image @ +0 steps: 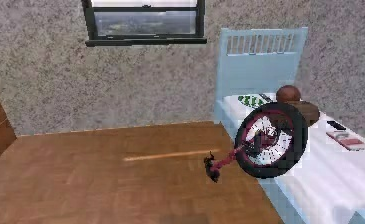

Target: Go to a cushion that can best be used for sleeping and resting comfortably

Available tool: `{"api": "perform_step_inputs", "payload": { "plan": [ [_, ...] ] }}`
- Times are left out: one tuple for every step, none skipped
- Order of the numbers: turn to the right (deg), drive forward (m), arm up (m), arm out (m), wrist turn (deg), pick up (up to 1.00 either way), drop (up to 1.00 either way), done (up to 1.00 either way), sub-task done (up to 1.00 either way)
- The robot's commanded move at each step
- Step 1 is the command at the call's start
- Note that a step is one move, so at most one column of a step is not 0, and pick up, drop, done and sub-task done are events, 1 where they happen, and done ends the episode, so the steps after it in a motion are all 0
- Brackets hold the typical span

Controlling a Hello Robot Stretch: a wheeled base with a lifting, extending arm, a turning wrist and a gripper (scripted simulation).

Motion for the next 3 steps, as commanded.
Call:
{"api": "perform_step_inputs", "payload": {
  "plan": [
    [0.0,1.00,0.00,0.00,0.0,0.00,0.00,0.00,0.00],
    [6.0,0.00,0.00,0.00,0.0,0.00,0.00,0.00,0.00],
    [0.0,0.15,0.00,0.00,0.0,0.00,0.00,0.00,0.00]
  ]
}}
